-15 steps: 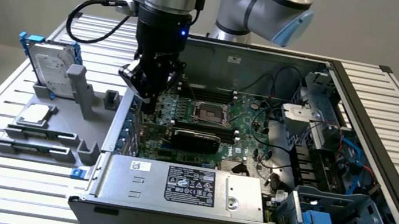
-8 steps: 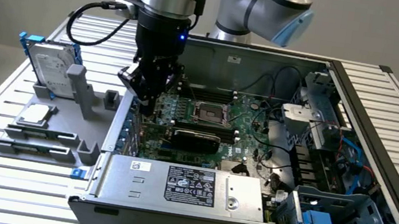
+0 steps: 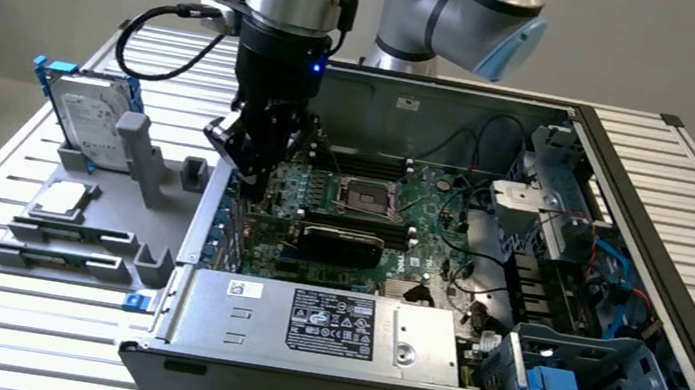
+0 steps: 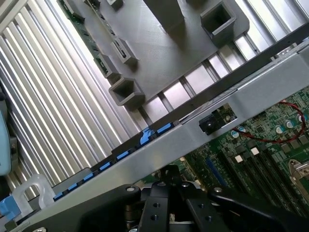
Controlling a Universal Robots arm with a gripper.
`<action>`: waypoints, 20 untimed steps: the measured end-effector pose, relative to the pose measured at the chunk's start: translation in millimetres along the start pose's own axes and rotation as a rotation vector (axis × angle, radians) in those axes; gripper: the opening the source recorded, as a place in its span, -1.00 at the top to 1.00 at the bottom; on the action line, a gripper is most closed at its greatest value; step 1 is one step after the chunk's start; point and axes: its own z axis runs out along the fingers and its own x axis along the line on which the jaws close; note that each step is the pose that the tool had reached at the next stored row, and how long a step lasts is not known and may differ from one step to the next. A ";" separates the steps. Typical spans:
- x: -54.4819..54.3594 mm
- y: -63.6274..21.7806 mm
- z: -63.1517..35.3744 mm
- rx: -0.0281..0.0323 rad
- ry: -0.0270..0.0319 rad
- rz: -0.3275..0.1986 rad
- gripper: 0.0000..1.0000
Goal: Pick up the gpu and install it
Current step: 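Press down on the gpu until it lock into place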
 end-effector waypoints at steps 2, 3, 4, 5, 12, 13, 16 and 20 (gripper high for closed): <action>-0.6 0.0 2.2 -0.0010 -0.0015 0.002 0.79; -1.0 0.0 3.1 -0.0016 -0.0017 0.003 0.79; -1.2 0.0 4.0 -0.0021 -0.0020 0.004 0.79; -1.5 0.1 4.8 -0.0027 -0.0022 0.005 0.79; -2.5 -0.5 6.8 -0.0054 -0.0028 0.010 0.79; -2.8 -1.1 6.5 -0.0058 -0.0032 0.010 0.79; -4.6 -4.3 4.9 -0.0069 -0.0057 0.009 0.79; -8.5 -10.9 2.5 -0.0110 -0.0119 0.008 0.79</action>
